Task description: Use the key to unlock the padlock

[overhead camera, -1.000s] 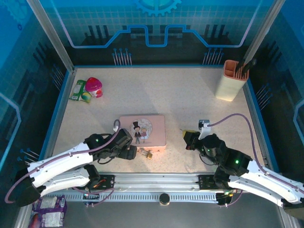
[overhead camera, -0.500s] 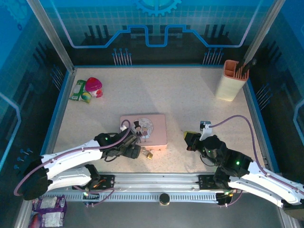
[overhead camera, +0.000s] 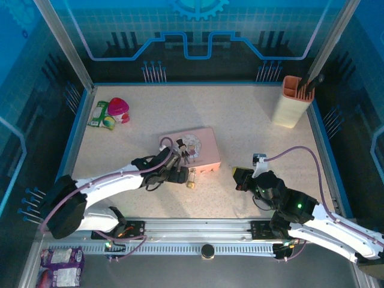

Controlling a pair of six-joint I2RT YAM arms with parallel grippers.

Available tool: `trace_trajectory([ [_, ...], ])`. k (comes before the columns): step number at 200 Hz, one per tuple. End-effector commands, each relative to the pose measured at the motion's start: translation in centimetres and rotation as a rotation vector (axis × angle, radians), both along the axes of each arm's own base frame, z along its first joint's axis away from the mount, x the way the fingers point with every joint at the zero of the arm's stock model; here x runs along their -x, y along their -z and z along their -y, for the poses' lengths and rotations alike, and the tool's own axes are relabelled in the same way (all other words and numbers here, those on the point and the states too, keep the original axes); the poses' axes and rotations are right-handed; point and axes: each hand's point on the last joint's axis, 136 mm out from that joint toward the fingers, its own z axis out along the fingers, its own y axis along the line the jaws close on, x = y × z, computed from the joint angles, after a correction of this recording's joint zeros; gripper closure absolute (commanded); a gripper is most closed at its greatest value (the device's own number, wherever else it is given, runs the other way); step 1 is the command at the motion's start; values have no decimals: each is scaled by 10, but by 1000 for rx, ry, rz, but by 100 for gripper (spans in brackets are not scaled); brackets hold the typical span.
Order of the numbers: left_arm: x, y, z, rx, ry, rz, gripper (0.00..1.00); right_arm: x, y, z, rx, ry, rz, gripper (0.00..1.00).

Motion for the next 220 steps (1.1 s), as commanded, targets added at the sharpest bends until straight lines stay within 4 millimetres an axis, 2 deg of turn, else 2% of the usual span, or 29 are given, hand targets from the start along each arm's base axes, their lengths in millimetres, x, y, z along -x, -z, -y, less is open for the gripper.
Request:
trace_trajectory([
  [1, -37, -22, 26, 102, -29, 89, 1, 1, 6, 2, -28, 10, -33, 100],
  [59, -83, -21, 31, 102, -79, 102, 1, 5, 19, 5, -23, 20, -97, 100],
  [116, -110, -22, 46, 106, -72, 87, 1, 9, 24, 14, 24, 29, -132, 100],
  [142, -105, -34, 46, 124, -60, 95, 1, 12, 29, 22, 41, 38, -133, 100],
  [163, -93, -49, 32, 126, -75, 128, 1, 15, 33, 27, 34, 42, -128, 100],
  [187, -73, -65, 14, 157, -109, 159, 1, 15, 34, 29, 47, 37, -117, 100],
  [220, -39, -68, 0, 243, -144, 126, 1, 12, 32, 30, 83, 39, -108, 100],
])
